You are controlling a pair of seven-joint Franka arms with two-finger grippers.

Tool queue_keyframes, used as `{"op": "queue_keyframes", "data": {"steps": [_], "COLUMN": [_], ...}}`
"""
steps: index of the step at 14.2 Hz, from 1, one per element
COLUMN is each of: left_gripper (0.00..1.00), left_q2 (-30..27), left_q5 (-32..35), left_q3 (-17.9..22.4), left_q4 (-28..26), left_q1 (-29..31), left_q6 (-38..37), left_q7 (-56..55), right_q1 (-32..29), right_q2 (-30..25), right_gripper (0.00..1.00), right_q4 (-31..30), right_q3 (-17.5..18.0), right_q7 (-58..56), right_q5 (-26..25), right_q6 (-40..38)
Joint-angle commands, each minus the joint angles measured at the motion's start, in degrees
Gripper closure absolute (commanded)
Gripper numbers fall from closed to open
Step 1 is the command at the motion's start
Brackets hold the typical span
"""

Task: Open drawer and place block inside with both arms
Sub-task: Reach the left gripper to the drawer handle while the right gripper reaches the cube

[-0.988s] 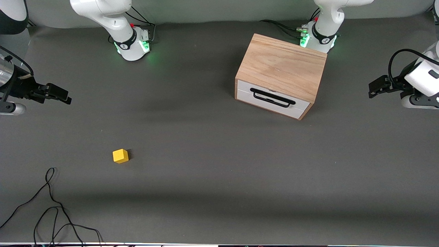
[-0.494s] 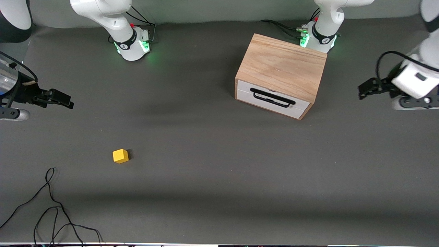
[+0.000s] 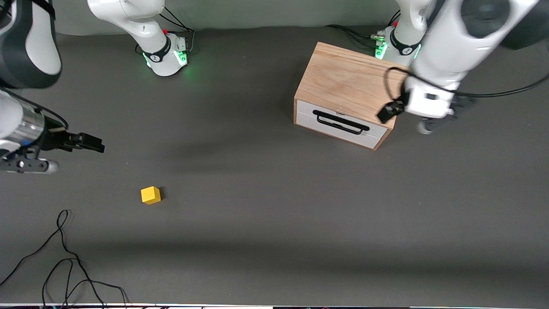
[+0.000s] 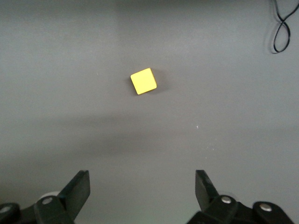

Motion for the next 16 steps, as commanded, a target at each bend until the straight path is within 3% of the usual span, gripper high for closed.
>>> {"op": "queue_keyframes", "data": {"steps": [1,5,8,12,16], "left_gripper": [0.0,0.0,0.0,0.0,0.0], "left_q2": [4.56,7.99,9.84,11.86,12.65], "left_q5": [0.05,-0.04,-0.04,-0.04,0.22], "left_q3": [-3.52,-8.01,-8.8,-8.8,-8.8], "left_q4": [3.68,5.18,5.36,2.81,-3.16], "left_q1": [-1.38,-1.47,-1.99,-2.53,-2.53], "left_q6": [-0.46,-0.37,-0.54,2.96,10.25], "left_q7": [-17.09,-35.46,-46.03,-47.03,-45.45], "right_q1": [-0.03,-0.03,1.9,1.99,1.9], "right_q2": [4.74,10.36,14.85,19.25,21.89], "right_gripper": [0.0,0.0,0.0,0.0,0.0], "right_q4": [-0.12,-0.66,-0.83,-4.51,-8.12], "right_q3": [0.17,0.26,0.26,0.26,0.26], "right_q7": [-1.45,-1.54,-2.06,-3.47,-4.61], "right_q5": [0.26,0.26,-0.18,-0.18,-0.18], "right_q6": [4.84,12.66,18.99,30.49,39.2]}}
